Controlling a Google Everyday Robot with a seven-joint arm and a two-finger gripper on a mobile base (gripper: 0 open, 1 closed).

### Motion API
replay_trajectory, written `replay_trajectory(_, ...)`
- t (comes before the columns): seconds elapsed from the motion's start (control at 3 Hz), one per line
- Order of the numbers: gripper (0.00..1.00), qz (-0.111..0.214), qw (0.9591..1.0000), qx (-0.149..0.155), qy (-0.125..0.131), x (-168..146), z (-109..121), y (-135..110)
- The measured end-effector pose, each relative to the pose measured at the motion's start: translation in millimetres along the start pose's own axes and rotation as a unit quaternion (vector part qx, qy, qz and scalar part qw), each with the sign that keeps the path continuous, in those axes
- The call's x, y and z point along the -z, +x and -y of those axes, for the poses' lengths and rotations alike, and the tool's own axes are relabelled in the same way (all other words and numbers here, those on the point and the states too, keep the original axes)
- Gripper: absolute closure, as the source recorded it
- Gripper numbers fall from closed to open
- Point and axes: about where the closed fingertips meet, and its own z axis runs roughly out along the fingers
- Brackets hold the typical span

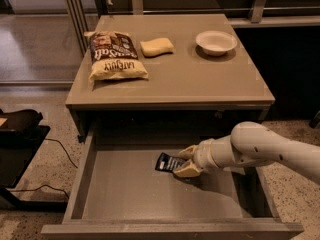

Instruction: Pick rxbar blueberry from top drawer and place on counter

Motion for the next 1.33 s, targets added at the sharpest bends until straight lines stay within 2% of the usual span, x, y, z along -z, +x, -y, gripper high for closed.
replay_trajectory(0.33,1.0,-0.014,0.9997,-0.001,-0.021,17.0,-2.8,-18.0)
replay_trajectory(0.67,1.0,-0.014,0.9992,0.008,-0.037,50.6,-1.6,-54.1)
replay_trajectory(1.0,1.0,-0.013,0.9991,0.027,-0.031,90.1,5.3,-94.0)
replay_trajectory(1.33,1.0,-0.008,0.9992,0.038,-0.008,134.7,18.2,-124.3)
